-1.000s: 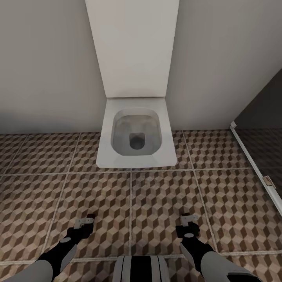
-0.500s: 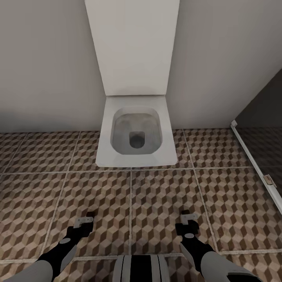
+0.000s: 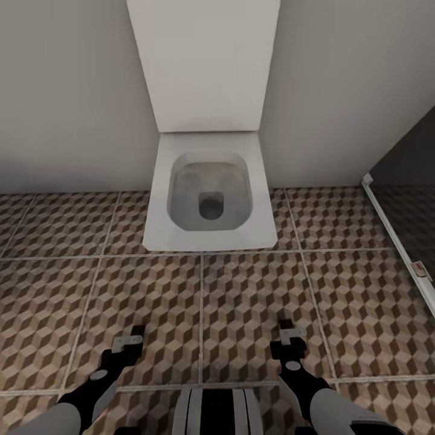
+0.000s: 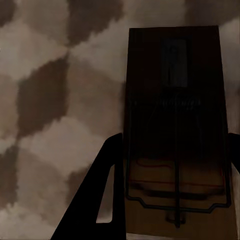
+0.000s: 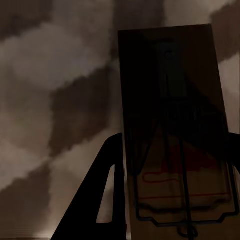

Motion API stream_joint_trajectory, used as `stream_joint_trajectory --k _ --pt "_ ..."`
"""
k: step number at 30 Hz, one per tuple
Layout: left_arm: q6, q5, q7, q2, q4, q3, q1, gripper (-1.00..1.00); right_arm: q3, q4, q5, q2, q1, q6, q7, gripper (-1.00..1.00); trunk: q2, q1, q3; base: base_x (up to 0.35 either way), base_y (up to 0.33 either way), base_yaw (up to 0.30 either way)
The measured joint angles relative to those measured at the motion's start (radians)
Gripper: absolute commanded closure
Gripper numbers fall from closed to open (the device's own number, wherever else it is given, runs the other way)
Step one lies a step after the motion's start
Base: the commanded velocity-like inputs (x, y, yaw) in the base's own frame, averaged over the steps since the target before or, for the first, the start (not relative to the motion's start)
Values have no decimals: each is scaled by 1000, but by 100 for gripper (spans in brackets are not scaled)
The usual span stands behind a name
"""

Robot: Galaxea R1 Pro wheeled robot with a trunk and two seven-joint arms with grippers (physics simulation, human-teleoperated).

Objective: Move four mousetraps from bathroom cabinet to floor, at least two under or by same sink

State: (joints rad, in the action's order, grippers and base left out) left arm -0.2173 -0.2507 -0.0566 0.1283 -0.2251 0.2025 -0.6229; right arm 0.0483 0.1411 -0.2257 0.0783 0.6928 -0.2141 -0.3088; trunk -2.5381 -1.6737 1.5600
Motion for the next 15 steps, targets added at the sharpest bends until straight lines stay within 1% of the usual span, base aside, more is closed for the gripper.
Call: stream_joint_trajectory --k 4,11,15 --pt "-42 -1 1 0 1 -1 1 100 0 0 0 0 0 -3 0 100 -1 -2 16 0 0 0" --pt "-39 0 1 0 0 -2 0 100 0 0 0 1 0 -4 0 100 -1 -2 16 0 0 0" --pt "-26 0 1 1 -6 -3 0 100 0 0 -1 1 0 -4 0 100 -1 -2 16 0 0 0"
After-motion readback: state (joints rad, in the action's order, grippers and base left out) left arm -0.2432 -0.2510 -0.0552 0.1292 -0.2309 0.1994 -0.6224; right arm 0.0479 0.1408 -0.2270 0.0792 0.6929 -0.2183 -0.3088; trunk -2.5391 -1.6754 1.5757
